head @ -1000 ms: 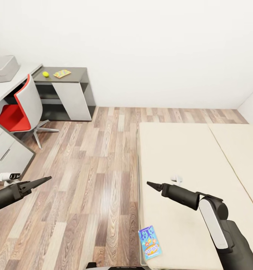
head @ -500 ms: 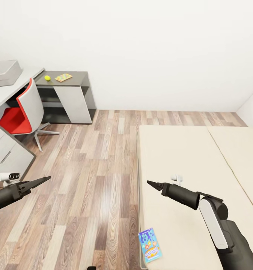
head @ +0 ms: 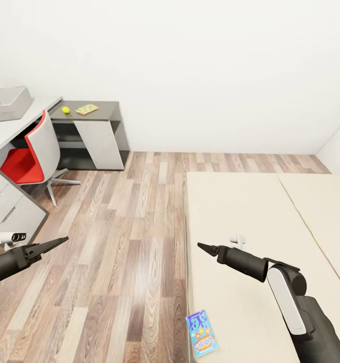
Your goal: Put all the toys in the child's room - the three board games (two on the bed and one on the table), the two jigsaw puzzles on the table, and the tennis ball on the table - inside the toy box on the table in the child's room.
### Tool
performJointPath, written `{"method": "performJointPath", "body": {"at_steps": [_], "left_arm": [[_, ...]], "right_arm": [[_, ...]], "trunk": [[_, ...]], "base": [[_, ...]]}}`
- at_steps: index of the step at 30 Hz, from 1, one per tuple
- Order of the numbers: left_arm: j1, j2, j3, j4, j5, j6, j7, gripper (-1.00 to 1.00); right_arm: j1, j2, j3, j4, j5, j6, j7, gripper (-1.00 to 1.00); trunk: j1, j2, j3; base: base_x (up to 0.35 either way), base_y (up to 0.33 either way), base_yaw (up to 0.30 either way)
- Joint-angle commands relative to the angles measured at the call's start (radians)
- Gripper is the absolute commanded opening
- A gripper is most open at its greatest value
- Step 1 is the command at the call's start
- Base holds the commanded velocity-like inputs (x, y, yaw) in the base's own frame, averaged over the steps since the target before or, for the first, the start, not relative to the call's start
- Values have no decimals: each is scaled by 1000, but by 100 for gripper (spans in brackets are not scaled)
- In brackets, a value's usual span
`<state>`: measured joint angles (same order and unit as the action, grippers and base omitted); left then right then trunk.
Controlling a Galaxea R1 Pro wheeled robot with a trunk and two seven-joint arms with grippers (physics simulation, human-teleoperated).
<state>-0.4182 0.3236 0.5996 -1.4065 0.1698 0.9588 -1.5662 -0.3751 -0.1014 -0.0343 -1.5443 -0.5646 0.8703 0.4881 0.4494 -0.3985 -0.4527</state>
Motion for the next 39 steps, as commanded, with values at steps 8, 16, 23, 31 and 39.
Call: {"method": "performJointPath", "body": {"at_steps": [8,16,23,31,39], "left_arm": [[-1,1,0,0,-2,11,-5,100],[-1,0,0,0,-3,11,-5,100],[-1,0,0,0,-3,11,-5,100],[-1,0,0,0,-4,11,-5,100],[-1,0,0,0,-4,11,-5,100]], "right_arm": [[-1,0,-1,0,2,6,3,100],[-1,0,-1,0,2,6,3,100],[-1,0,-1,0,3,6,1,100],[-1,0,-1,0,3,6,1,100],[-1,0,-1,0,5,6,1,100]], "trunk": [[1,-2,12],[1,-2,25],[1,-2,36],[1,-2,50],[1,-2,63]], "base": [[0,0,0],[0,0,0],[0,0,0],[0,0,0],[0,0,0]]}}
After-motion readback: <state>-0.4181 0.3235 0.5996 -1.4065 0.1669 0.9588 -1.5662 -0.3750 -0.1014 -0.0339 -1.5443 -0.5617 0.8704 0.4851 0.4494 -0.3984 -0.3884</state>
